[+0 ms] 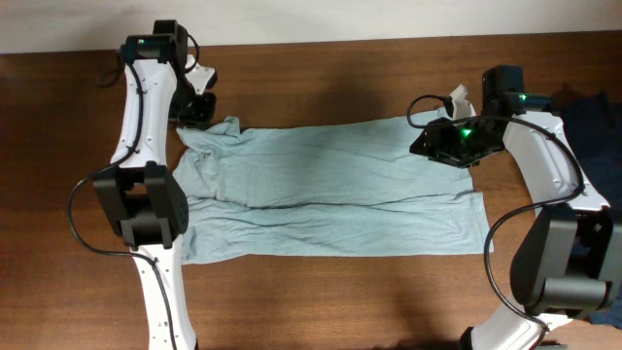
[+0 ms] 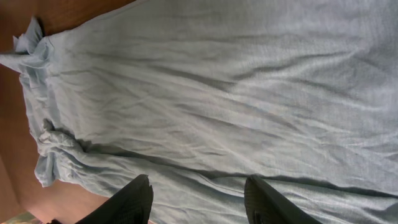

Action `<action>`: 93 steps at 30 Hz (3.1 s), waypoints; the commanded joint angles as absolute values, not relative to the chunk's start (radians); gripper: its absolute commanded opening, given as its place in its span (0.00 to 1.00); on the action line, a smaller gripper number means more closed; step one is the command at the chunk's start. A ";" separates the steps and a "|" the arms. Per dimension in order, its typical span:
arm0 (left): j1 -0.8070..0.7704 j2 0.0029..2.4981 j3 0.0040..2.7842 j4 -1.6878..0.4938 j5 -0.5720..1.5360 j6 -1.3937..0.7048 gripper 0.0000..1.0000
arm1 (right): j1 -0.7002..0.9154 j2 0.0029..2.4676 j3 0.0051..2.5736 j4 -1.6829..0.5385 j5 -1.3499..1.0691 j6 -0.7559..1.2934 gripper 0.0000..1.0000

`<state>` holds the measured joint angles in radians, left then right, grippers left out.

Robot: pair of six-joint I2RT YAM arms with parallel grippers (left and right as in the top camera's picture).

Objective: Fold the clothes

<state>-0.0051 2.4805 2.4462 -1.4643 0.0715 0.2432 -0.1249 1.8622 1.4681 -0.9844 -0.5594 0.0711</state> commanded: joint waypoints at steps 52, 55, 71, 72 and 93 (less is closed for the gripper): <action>-0.143 2.654 2.718 -1.688 0.056 0.120 0.26 | -0.131 1.850 1.478 -0.992 -0.572 0.059 0.53; -0.145 2.654 2.718 -1.688 -0.032 0.115 0.13 | -0.131 1.850 1.478 -0.991 -0.572 0.059 0.53; -0.073 2.149 2.518 -1.688 -0.095 0.141 0.60 | -0.131 1.850 1.478 -1.002 -0.565 0.059 0.54; -0.054 2.106 2.445 -1.687 -0.095 0.165 0.62 | -0.131 1.850 1.478 -1.003 -0.565 0.059 0.54; 0.128 2.330 1.984 -0.924 0.244 0.713 0.68 | -0.131 1.850 1.478 -1.003 -0.565 0.060 0.54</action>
